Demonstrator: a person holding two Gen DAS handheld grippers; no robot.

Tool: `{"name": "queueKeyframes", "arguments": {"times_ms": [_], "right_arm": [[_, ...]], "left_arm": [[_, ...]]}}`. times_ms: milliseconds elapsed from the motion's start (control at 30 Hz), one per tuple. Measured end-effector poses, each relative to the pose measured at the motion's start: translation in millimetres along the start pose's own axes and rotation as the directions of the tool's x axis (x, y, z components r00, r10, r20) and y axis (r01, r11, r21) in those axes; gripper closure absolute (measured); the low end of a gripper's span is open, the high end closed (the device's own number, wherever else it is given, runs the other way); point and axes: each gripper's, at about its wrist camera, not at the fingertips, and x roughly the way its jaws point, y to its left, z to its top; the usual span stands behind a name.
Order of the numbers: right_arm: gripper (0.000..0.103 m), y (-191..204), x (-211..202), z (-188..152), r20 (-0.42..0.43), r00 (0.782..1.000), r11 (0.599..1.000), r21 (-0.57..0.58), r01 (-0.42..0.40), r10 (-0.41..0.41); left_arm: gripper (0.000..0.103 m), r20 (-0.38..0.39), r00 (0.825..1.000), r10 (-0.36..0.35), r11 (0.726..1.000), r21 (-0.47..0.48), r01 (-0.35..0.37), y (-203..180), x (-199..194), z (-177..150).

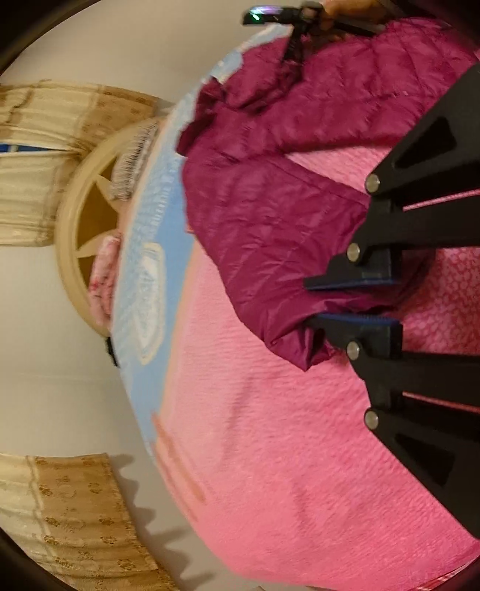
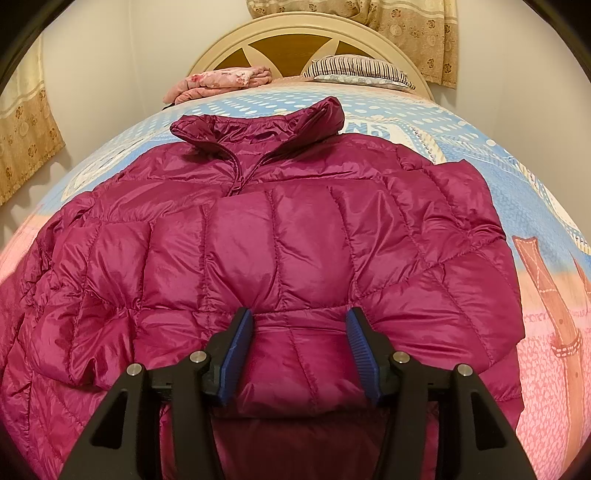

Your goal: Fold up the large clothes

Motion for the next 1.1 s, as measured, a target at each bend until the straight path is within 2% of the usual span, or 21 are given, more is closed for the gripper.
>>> {"name": "queueKeyframes", "arguments": {"times_ms": [233, 367, 567, 667, 800, 900, 1000, 1067, 1100], "right_arm": [[0.047, 0, 0, 0, 0.0, 1.0, 1.0, 0.001, -0.001, 0.001], [0.046, 0, 0, 1, 0.0, 1.0, 1.0, 0.003, -0.004, 0.004], [0.045, 0, -1, 0, 0.001, 1.0, 1.0, 0.005, -0.004, 0.004], [0.045, 0, 0, 0, 0.002, 1.0, 1.0, 0.005, -0.005, 0.004], [0.045, 0, 0, 1, 0.002, 1.0, 1.0, 0.008, -0.008, 0.008], [0.044, -1, 0, 1, 0.005, 1.0, 1.0, 0.019, -0.02, 0.02], [0.044, -3, -1, 1, 0.01, 0.999, 0.999, 0.032, -0.036, 0.036], [0.042, -4, -1, 1, 0.012, 0.999, 0.998, 0.037, -0.045, 0.044], [0.042, -3, -1, 1, 0.013, 0.999, 0.998, 0.038, -0.048, 0.047]], "left_arm": [[0.093, 0.124, 0.992, 0.026, 0.999, 0.019, -0.029, 7, -26, 43], [0.095, 0.172, 0.985, 0.014, 0.998, 0.058, -0.024, -7, -28, 70], [0.096, 0.262, 0.962, -0.069, 0.987, 0.156, 0.028, -48, -50, 106], [0.097, 0.293, 0.946, -0.136, 0.974, 0.216, 0.073, -79, -58, 118], [0.097, 0.288, 0.933, -0.216, 0.947, 0.296, 0.128, -124, -55, 125], [0.095, 0.27, 0.935, -0.231, 0.94, 0.309, 0.144, -139, -51, 126], [0.068, 0.253, 0.954, -0.163, 0.949, 0.303, 0.082, -132, -45, 121], [0.011, 0.246, 0.963, -0.114, 0.963, 0.267, 0.046, -119, -45, 114], [0.003, 0.253, 0.965, -0.065, 0.973, 0.232, 0.005, -106, -45, 107]]}}
